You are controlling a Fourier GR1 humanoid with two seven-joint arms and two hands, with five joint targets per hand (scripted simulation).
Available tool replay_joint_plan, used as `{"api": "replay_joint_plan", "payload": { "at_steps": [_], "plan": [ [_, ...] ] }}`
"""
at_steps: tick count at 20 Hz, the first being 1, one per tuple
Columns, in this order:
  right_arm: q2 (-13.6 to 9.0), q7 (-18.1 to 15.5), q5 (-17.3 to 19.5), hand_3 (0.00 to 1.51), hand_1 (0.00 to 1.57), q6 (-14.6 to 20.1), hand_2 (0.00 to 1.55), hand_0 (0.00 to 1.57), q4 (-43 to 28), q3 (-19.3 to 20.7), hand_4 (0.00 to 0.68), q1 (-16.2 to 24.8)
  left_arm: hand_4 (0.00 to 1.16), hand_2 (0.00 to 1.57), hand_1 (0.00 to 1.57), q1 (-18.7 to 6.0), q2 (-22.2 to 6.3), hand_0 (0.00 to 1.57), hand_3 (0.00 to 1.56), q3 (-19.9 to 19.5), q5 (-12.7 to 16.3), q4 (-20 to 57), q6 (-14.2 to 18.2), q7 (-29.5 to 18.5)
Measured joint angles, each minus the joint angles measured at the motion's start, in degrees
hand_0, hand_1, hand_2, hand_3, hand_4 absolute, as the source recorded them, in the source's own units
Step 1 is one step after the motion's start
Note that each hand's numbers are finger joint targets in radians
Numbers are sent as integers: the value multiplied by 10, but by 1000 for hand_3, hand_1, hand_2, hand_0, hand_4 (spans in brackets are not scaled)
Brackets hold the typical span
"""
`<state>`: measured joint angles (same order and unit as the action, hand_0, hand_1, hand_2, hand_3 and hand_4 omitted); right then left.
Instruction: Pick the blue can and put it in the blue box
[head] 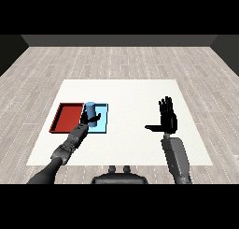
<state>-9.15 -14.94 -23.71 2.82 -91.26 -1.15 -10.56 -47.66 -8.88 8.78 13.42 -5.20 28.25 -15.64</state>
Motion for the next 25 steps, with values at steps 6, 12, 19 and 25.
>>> {"api": "replay_joint_plan", "payload": {
  "at_steps": [6, 12, 19, 25],
  "plan": [
    [-2, -1, -2, 0, 0, -10, 0, 0, -2, 5, 0, -5, 0, 0, 0, -18, 3, 0, 0, 18, -29, 34, 28, 41],
    [6, -10, 15, 0, 0, -8, 0, 0, -8, -2, 0, 1, 0, 0, 0, -13, -12, 0, 0, -4, -17, 14, 64, 12],
    [1, -13, 29, 0, 0, -14, 0, 0, -7, -11, 0, 4, 0, 0, 0, -8, -11, 0, 0, -49, 27, -130, 18, -166],
    [-9, -9, 37, 0, 0, -29, 0, 0, 3, -20, 0, 23, 0, 0, 0, 44, 10, 0, 0, -34, 52, -262, -141, -255]
  ]
}}
